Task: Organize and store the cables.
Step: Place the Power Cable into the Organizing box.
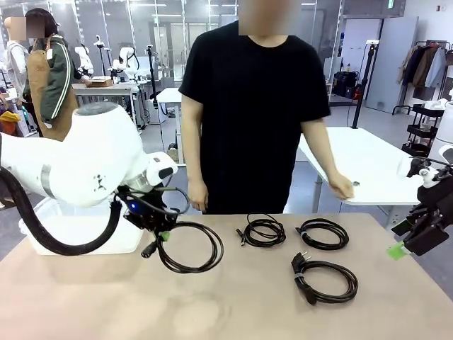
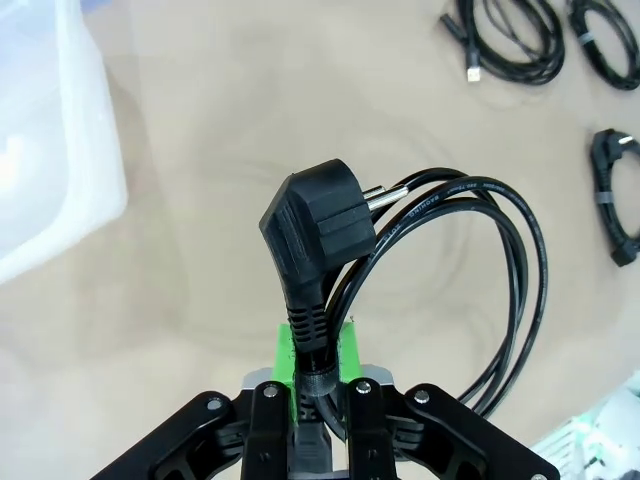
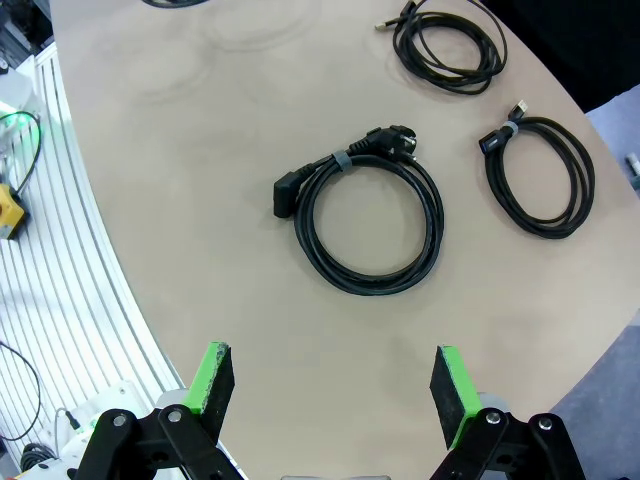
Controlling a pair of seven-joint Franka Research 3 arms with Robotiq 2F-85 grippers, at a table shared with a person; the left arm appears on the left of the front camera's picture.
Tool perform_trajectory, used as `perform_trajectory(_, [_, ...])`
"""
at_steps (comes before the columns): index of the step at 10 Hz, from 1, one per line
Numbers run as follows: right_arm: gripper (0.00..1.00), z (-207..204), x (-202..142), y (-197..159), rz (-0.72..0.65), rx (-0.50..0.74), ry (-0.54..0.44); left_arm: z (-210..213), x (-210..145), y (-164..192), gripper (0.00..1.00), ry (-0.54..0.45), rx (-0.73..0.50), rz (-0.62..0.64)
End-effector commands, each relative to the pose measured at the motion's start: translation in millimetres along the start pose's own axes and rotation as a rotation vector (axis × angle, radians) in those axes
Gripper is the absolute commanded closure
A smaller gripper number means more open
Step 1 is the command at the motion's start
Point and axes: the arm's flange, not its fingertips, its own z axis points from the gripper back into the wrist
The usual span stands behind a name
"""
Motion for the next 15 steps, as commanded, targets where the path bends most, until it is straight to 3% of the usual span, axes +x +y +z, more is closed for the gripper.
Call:
perform_trajectory(1, [0.0, -0.6, 0.1, -1.1, 0.006, 0.009, -0.009, 42.8, 23.2, 45.6, 0.81, 0.009, -0.059, -0.091])
perform_trajectory(2, [0.0, -0.6, 0.1, -1.1, 0.006, 0.009, -0.009, 58.4, 31.2, 72.0, 0.81, 0.076, -0.08, -0.114])
perform_trajectory(6, [0.0, -0.6, 0.1, -1.1, 0.006, 0.009, -0.009, 83.9, 69.5, 180.4, 0.81, 0.024, -0.076, 0.054])
perform_trajectory(8, [0.0, -0.6, 0.1, -1.1, 0.006, 0.009, -0.009, 83.7, 80.3, 236.5, 0.81, 0.012, -0.111, 0.027])
perform_trajectory(10, [0.0, -0.6, 0.1, -1.1, 0.006, 0.009, -0.009, 56.7, 97.7, 290.2, 0.81, 0.001, -0.128, 0.152])
perform_trajectory(15, [0.0, -0.6, 0.1, -1.1, 0.006, 0.009, -0.009, -12.1, 104.3, 341.8, 0.81, -0.007, -0.083, 0.315])
